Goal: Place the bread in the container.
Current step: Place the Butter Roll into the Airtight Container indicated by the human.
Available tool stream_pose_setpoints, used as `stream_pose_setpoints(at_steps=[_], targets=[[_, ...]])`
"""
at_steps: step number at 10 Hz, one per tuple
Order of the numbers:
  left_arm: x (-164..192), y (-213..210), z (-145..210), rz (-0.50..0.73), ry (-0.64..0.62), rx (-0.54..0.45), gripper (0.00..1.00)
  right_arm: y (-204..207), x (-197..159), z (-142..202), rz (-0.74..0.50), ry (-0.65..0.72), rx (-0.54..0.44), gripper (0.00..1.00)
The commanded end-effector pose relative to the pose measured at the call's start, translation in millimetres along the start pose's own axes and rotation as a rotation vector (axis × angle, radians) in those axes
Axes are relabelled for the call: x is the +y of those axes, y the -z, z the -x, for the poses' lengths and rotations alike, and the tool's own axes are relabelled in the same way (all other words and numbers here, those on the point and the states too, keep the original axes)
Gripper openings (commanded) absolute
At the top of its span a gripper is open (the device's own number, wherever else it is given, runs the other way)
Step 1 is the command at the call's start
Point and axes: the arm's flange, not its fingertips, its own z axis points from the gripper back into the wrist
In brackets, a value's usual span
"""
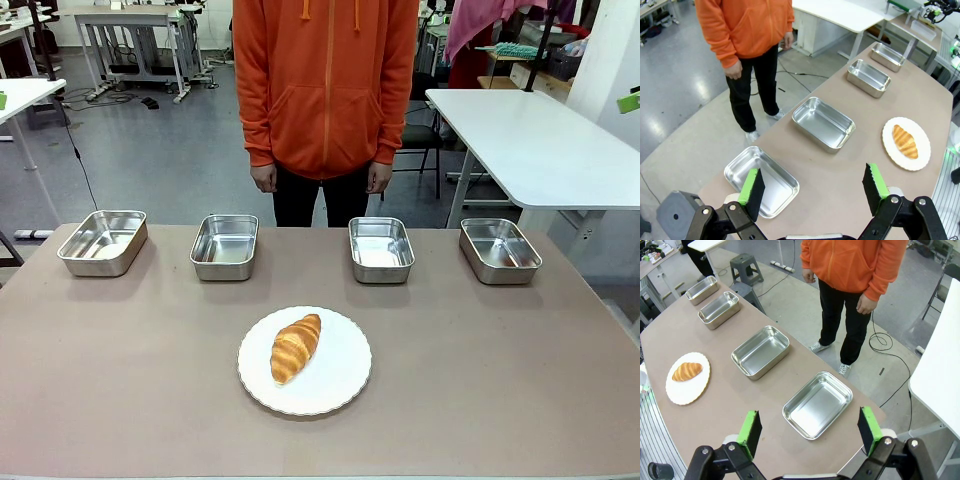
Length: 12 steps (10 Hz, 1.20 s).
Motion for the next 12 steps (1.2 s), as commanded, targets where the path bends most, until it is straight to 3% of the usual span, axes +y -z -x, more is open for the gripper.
stream_pose_setpoints(at_steps=[1,12], targets=[[-1.0,-2.0,1.0,0.010,0.008,-0.021,1.00,0.0,1.2,-1.0,-0.003,-0.005,-0.017,1.00],[-1.0,-2.0,1.0,0.010,0.008,-0.021,1.00,0.0,1.2,-1.0,-0.003,-0.005,-0.017,1.00]])
